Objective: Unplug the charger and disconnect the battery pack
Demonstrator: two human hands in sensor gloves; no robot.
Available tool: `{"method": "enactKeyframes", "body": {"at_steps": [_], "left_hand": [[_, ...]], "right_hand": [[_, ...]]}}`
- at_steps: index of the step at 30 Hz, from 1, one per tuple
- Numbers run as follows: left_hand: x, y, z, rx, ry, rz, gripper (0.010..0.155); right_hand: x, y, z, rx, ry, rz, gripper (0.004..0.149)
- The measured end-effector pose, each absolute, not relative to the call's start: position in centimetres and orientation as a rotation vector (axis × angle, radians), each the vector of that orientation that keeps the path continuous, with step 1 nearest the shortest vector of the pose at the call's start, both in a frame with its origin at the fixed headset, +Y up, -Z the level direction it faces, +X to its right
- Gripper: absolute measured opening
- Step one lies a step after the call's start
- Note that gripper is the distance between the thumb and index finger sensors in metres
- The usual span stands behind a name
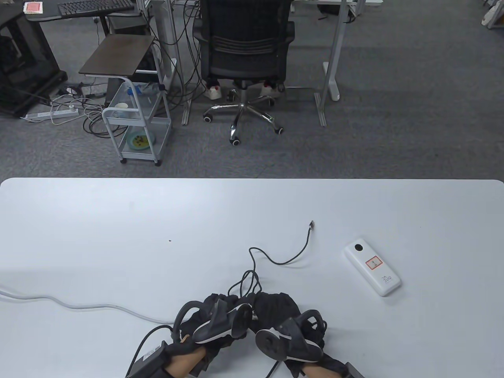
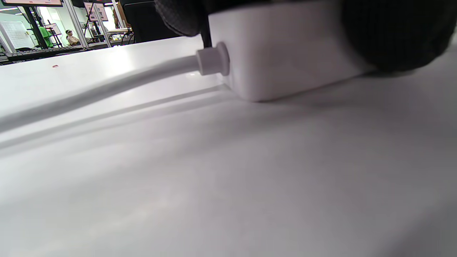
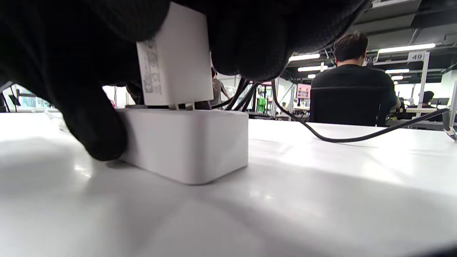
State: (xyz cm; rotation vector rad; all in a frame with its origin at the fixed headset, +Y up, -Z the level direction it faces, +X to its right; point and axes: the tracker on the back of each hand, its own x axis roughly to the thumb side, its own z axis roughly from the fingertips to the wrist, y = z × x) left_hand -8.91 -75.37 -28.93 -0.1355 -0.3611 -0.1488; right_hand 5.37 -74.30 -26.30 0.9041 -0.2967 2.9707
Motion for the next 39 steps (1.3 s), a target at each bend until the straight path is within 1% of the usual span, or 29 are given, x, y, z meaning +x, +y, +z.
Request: {"method": "enactKeyframes", "body": {"at_steps": [6, 10, 13, 14, 15, 16, 17, 18, 19, 20, 21, 22, 23, 24, 26, 27, 28, 29, 30, 32, 33, 34, 35, 37, 39], "left_hand": [[-8.9, -75.4, -28.9, -0.13, -0.363, -0.152, 0.079], [-9.1, -75.4, -28.9, -0.125, -0.368, -0.143, 0.08], [-9.1, -75.4, -28.9, -0.124, -0.37, -0.144, 0.08], [-9.1, -75.5, -28.9, -0.125, -0.371, -0.141, 0.08], [-9.1, -75.5, -28.9, -0.126, -0.371, -0.139, 0.08], [-9.0, -75.5, -28.9, -0.121, -0.368, -0.145, 0.08], [-9.0, -75.5, -28.9, -0.12, -0.369, -0.147, 0.08], [-9.1, -75.5, -28.9, -0.121, -0.369, -0.141, 0.08], [-9.2, -75.5, -29.0, -0.122, -0.371, -0.13, 0.08], [-9.2, -75.6, -29.0, -0.122, -0.374, -0.129, 0.08], [-9.3, -75.5, -29.0, -0.121, -0.375, -0.133, 0.08], [-9.2, -75.5, -28.9, -0.12, -0.374, -0.136, 0.08], [-9.2, -75.5, -28.9, -0.12, -0.374, -0.138, 0.08], [-9.2, -75.5, -28.9, -0.121, -0.373, -0.14, 0.08], [-9.3, -75.5, -28.9, -0.115, -0.377, -0.14, 0.08], [-9.3, -75.5, -28.9, -0.114, -0.377, -0.141, 0.08], [-9.3, -75.6, -28.9, -0.115, -0.378, -0.139, 0.08], [-9.3, -75.6, -28.9, -0.116, -0.378, -0.138, 0.08], [-9.3, -75.6, -28.9, -0.115, -0.377, -0.142, 0.08], [-9.3, -75.6, -28.9, -0.119, -0.375, -0.141, 0.08], [-9.3, -75.6, -28.9, -0.12, -0.374, -0.141, 0.08], [-9.2, -75.6, -28.8, -0.119, -0.371, -0.147, 0.08], [-9.2, -75.6, -28.8, -0.119, -0.371, -0.149, 0.08], [-9.3, -75.6, -28.9, -0.122, -0.371, -0.142, 0.08], [-9.2, -75.6, -28.8, -0.121, -0.368, -0.147, 0.08]], "right_hand": [[5.1, -74.6, -26.7, 0.809, -0.199, 2.911, 0.068], [5.2, -74.5, -27.1, 0.725, -0.16, 2.91, 0.067], [5.5, -74.6, -27.4, 0.683, -0.091, 2.821, 0.067], [5.5, -74.6, -27.1, 0.734, -0.118, 2.812, 0.067], [5.4, -74.7, -26.6, 0.827, -0.223, 2.835, 0.067], [5.1, -74.8, -26.0, 0.885, -0.355, 2.881, 0.066], [5.0, -74.8, -25.7, 0.931, -0.54, 3.007, 0.066], [5.0, -74.6, -25.9, 0.974, -0.565, 3.037, 0.066], [5.1, -74.5, -26.2, 0.943, -0.507, 3.002, 0.066], [5.3, -74.5, -26.7, 0.794, -0.319, 2.92, 0.066], [5.7, -74.7, -27.1, 0.688, -0.191, 2.831, 0.065], [6.1, -74.7, -27.4, 0.68, -0.127, 2.7, 0.064], [6.3, -74.8, -27.3, 0.708, -0.15, 2.685, 0.064], [6.2, -74.9, -26.8, 0.809, -0.259, 2.712, 0.064], [5.6, -74.8, -26.1, 0.994, -0.553, 2.907, 0.065], [5.6, -74.7, -26.0, 0.977, -0.615, 2.973, 0.065], [5.5, -74.6, -26.3, 0.963, -0.53, 2.93, 0.066], [5.4, -74.6, -26.6, 0.834, -0.411, 2.901, 0.066], [5.7, -74.6, -26.9, 0.736, -0.246, 2.838, 0.065], [5.8, -74.9, -27.0, 0.715, -0.235, 2.746, 0.065], [5.7, -74.9, -26.7, 0.779, -0.283, 2.772, 0.065], [5.4, -74.7, -26.3, 0.923, -0.371, 2.828, 0.066], [5.2, -74.6, -26.2, 0.937, -0.435, 2.887, 0.066], [5.1, -74.6, -26.0, 0.879, -0.431, 2.914, 0.066], [5.3, -74.6, -26.6, 0.792, -0.318, 2.863, 0.066]]}}
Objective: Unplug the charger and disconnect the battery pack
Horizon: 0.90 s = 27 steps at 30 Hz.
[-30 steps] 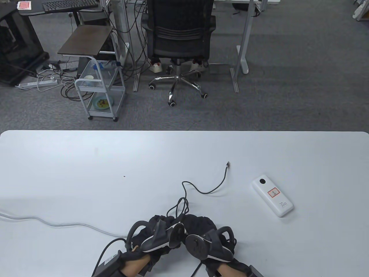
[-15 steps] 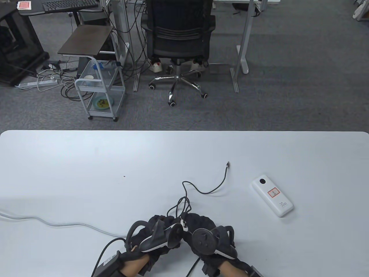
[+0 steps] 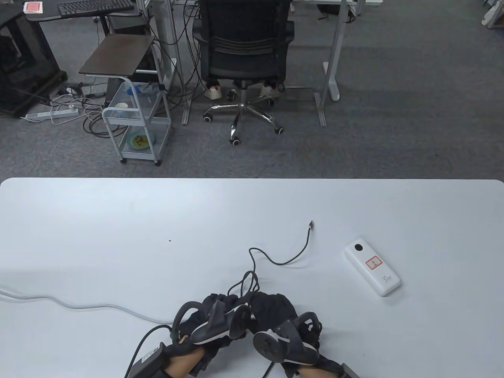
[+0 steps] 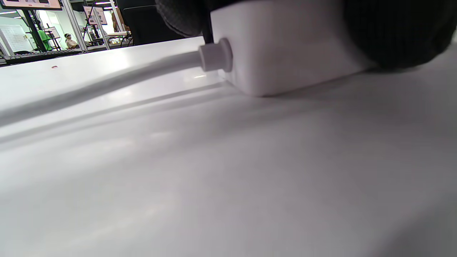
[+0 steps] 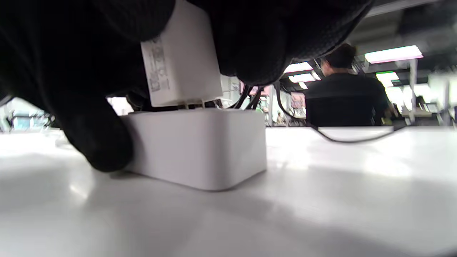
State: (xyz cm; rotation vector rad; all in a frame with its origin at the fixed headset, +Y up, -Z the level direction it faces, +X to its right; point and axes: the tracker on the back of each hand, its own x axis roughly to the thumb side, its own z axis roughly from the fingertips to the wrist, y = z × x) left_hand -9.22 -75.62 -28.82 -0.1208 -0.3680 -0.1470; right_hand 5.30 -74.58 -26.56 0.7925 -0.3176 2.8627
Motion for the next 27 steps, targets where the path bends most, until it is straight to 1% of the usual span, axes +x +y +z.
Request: {"method": "enactKeyframes", "body": {"at_steps": [1, 2, 4, 5, 6, 7, 9, 11, 13, 15, 16, 20, 23, 25, 26, 27], "left_hand": [[-9.2, -75.6, -28.8, -0.122, -0.368, -0.151, 0.08], [-9.2, -75.6, -28.8, -0.124, -0.365, -0.155, 0.08], [-9.2, -75.6, -28.9, -0.132, -0.362, -0.151, 0.08], [-9.2, -75.6, -28.9, -0.132, -0.362, -0.151, 0.08], [-9.2, -75.6, -28.9, -0.129, -0.363, -0.153, 0.081], [-9.2, -75.6, -28.9, -0.127, -0.364, -0.154, 0.08], [-9.1, -75.6, -28.9, -0.124, -0.359, -0.155, 0.08], [-9.2, -75.6, -28.9, -0.126, -0.358, -0.152, 0.08], [-9.2, -75.6, -28.9, -0.125, -0.359, -0.151, 0.081], [-9.2, -75.6, -28.9, -0.125, -0.356, -0.152, 0.081], [-9.1, -75.6, -29.0, -0.125, -0.355, -0.153, 0.08], [-9.1, -75.6, -28.9, -0.119, -0.357, -0.163, 0.081], [-9.1, -75.6, -28.9, -0.123, -0.357, -0.158, 0.08], [-9.1, -75.6, -29.0, -0.122, -0.359, -0.155, 0.081], [-9.2, -75.6, -29.0, -0.122, -0.359, -0.154, 0.08], [-9.2, -75.6, -29.0, -0.123, -0.359, -0.154, 0.08]], "right_hand": [[5.7, -74.5, -27.1, 0.718, -0.241, 2.83, 0.067], [5.9, -74.5, -27.4, 0.696, -0.166, 2.787, 0.066], [6.0, -74.5, -27.5, 0.658, -0.118, 2.75, 0.066], [5.9, -74.5, -27.3, 0.683, -0.149, 2.762, 0.066], [5.7, -74.4, -27.0, 0.802, -0.204, 2.777, 0.066], [5.5, -74.3, -26.9, 0.872, -0.244, 2.812, 0.066], [5.2, -74.3, -26.5, 0.882, -0.327, 2.876, 0.066], [5.4, -74.3, -26.8, 0.846, -0.281, 2.846, 0.066], [6.1, -74.4, -27.2, 0.763, -0.218, 2.778, 0.066], [6.6, -74.5, -27.6, 0.726, -0.145, 2.737, 0.066], [6.6, -74.5, -27.7, 0.721, -0.14, 2.721, 0.066], [6.7, -74.1, -27.7, 0.743, -0.185, 2.718, 0.066], [7.9, -72.6, -28.0, 0.644, -0.285, 2.525, 0.066], [8.8, -71.6, -28.2, 0.615, -0.227, 2.541, 0.066], [9.1, -71.5, -28.1, 0.611, -0.25, 2.548, 0.066], [9.7, -71.1, -28.0, 0.607, -0.334, 2.53, 0.066]]}}
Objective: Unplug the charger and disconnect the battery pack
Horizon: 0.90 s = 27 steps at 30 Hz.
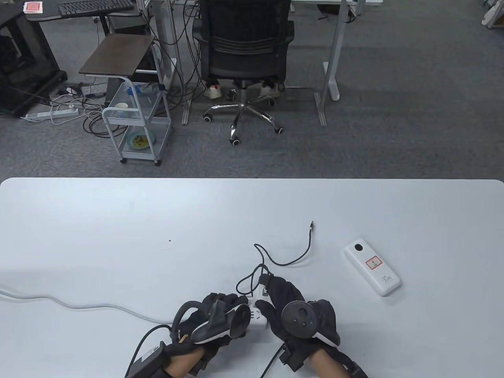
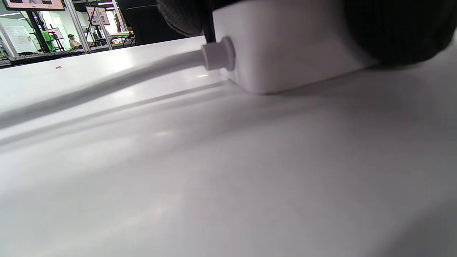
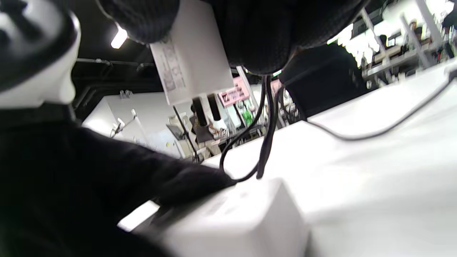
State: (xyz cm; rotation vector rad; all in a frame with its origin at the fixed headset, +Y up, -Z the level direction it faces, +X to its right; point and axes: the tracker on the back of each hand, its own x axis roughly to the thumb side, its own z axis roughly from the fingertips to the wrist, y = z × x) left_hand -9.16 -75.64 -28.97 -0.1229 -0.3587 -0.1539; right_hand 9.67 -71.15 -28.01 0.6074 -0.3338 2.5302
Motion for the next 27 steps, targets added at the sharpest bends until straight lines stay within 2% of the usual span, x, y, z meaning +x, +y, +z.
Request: {"method": "enactKeyframes", "body": {"at_steps": [14, 27], "left_hand": [[-9.3, -75.7, -29.0, -0.122, -0.366, -0.158, 0.081], [-9.3, -75.7, -29.0, -0.122, -0.364, -0.155, 0.081]], "right_hand": [[12.2, -69.5, -27.7, 0.532, -0.386, 2.556, 0.065], [15.0, -68.0, -27.8, 0.353, -0.458, 2.488, 0.066]]}}
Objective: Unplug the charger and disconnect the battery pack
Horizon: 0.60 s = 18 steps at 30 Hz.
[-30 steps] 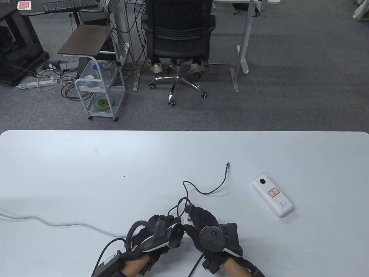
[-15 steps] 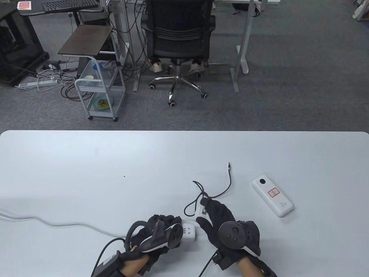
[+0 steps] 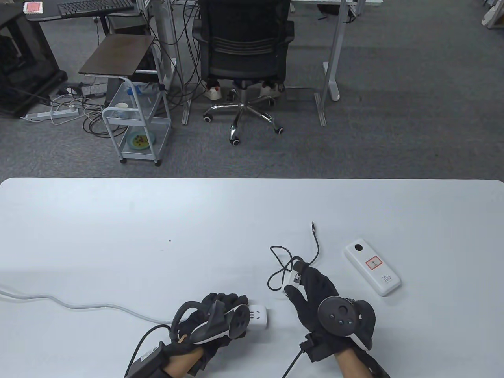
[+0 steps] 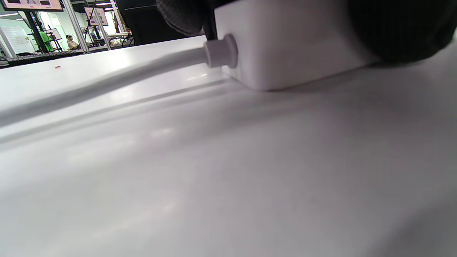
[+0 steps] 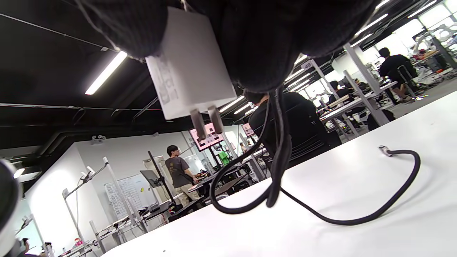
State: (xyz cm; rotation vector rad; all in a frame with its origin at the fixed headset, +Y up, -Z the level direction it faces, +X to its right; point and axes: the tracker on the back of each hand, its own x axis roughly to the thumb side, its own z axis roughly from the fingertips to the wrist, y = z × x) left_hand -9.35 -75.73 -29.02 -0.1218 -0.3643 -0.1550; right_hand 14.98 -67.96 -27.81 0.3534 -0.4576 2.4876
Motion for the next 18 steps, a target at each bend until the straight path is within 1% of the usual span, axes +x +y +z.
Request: {"method": "enactKeyframes", "body": {"at_steps": [8, 12, 18], "left_hand": [[-9.4, -75.7, -29.0, -0.121, -0.364, -0.157, 0.081], [-9.3, -75.7, -29.0, -0.12, -0.364, -0.157, 0.081], [-9.3, -75.7, -29.0, -0.117, -0.365, -0.158, 0.081]], "right_hand": [[17.4, -68.0, -28.4, 0.197, -0.515, 2.476, 0.064], [19.2, -68.7, -29.0, 0.069, -0.506, 2.47, 0.064], [22.1, -69.0, -29.5, -0.068, -0.488, 2.48, 0.063]]}}
